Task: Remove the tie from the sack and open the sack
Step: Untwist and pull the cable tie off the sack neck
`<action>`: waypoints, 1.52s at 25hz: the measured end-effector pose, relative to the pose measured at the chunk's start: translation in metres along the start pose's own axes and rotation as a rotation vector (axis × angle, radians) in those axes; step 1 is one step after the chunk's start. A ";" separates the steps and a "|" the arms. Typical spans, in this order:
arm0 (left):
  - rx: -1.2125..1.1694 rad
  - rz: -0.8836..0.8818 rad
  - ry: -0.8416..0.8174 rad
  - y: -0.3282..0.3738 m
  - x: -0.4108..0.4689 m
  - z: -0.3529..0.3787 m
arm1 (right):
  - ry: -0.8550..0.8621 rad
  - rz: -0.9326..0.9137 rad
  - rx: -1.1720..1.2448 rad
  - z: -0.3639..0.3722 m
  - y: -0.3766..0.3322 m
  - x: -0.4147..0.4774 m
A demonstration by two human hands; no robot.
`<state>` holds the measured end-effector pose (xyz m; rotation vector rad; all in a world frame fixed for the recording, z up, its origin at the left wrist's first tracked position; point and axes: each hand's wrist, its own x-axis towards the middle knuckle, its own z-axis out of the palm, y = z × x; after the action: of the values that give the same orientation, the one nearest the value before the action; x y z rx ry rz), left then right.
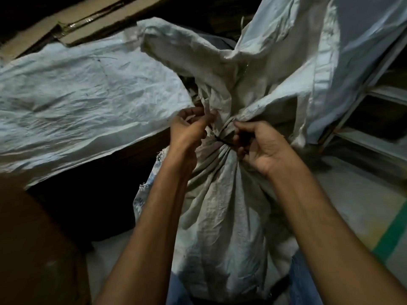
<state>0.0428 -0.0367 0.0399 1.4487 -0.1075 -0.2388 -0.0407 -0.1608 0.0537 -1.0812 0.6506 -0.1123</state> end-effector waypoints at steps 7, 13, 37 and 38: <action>0.163 0.213 -0.320 -0.055 0.010 -0.022 | 0.150 -0.074 -0.109 -0.017 0.024 0.017; 0.288 0.240 -0.343 -0.104 0.018 -0.022 | 0.146 -0.366 -0.410 -0.025 0.065 0.022; 0.538 0.315 -0.221 -0.129 0.013 -0.031 | 0.109 -0.426 -0.820 -0.040 0.088 0.057; 0.538 0.311 -0.210 -0.130 0.012 -0.030 | 0.096 -0.414 -0.792 -0.041 0.088 0.058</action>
<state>0.0487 -0.0243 -0.0931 1.9084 -0.6008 -0.1077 -0.0356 -0.1735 -0.0586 -1.9808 0.5554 -0.2786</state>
